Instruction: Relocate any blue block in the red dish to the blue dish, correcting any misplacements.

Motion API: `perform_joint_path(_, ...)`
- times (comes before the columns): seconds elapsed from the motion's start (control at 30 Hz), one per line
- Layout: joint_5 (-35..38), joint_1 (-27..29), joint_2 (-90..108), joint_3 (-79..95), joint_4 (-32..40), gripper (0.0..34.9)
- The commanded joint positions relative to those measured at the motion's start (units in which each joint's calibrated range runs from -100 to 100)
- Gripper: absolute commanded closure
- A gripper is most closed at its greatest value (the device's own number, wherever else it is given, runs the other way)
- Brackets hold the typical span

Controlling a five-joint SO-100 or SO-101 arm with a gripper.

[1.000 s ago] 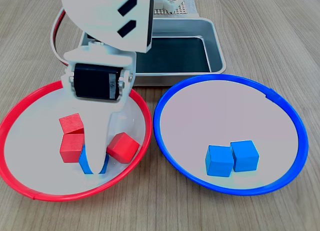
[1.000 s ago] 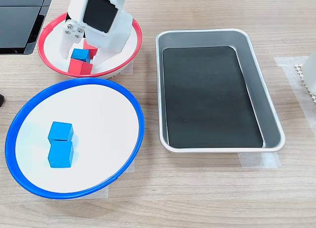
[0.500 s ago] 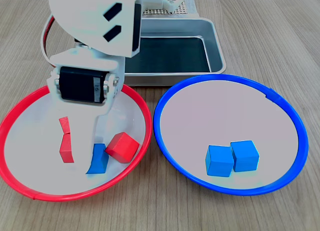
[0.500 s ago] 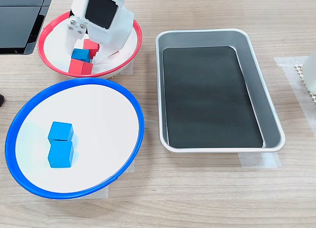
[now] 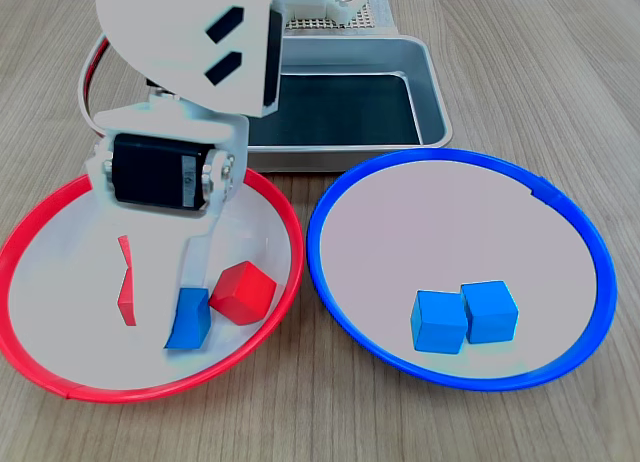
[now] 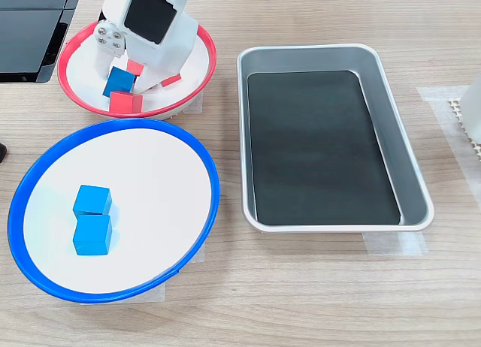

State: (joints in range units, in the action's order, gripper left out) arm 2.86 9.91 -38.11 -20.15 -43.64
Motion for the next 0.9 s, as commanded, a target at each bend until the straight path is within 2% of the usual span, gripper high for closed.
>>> perform_joint_path(0.0,-0.2,0.3,3.18,-0.93,0.59,34.6)
perform_joint_path(0.2,-0.1,-0.55,13.16,0.71,0.26,34.6)
perform_joint_path(0.37,0.39,-5.25,23.82,8.99,-0.48,34.6)
perform_joint_path(0.67,-0.2,-17.3,34.82,25.2,-5.43,34.6)
perform_joint_path(0.87,-1.71,-19.46,32.27,26.29,-6.84,34.6)
